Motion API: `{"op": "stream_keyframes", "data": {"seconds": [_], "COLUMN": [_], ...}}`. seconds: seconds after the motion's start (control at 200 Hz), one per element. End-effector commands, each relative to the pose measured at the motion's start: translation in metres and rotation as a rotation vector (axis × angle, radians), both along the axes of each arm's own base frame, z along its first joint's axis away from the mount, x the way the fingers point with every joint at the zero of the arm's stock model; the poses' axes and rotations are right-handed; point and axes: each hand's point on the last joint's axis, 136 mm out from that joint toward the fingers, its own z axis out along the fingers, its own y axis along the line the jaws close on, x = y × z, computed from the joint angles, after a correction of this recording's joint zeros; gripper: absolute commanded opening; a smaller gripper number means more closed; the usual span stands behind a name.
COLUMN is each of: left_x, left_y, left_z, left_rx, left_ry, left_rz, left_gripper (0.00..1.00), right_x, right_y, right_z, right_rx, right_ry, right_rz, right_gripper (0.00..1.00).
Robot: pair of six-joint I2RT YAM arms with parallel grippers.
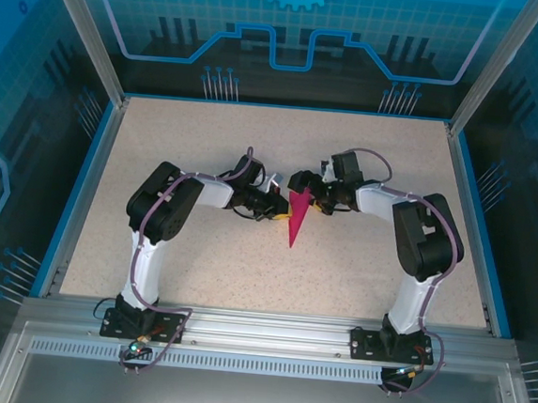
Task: Fold a paper plane with a square sheet of paper (fold left side to right side)
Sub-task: Fold the wing for the fifth time at the center of the table.
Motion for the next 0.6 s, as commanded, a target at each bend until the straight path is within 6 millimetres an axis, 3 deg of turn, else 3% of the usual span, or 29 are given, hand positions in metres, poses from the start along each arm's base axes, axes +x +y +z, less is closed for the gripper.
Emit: {"op": "stream_keyframes", "data": {"seconds": [0.0,0.595], "left_x": [0.004,0.008], "left_y": [0.004,0.007], "left_z": [0.01,0.008], "left_rx": [0.005,0.029], "left_ry": [-0.033,-0.044], "left_rz": [-0.001,-0.001], "left_gripper": [0.0,0.0], "right_x": [-0.001,-0.016], "right_y": [0.008,0.002], "right_z": [-0.002,-0.03], "right_rx": [0.006,-0.131], "right_ry": [0.027,0.148], "right_rz": [0.021,0.058], "right_gripper": [0.99,0.99]}}
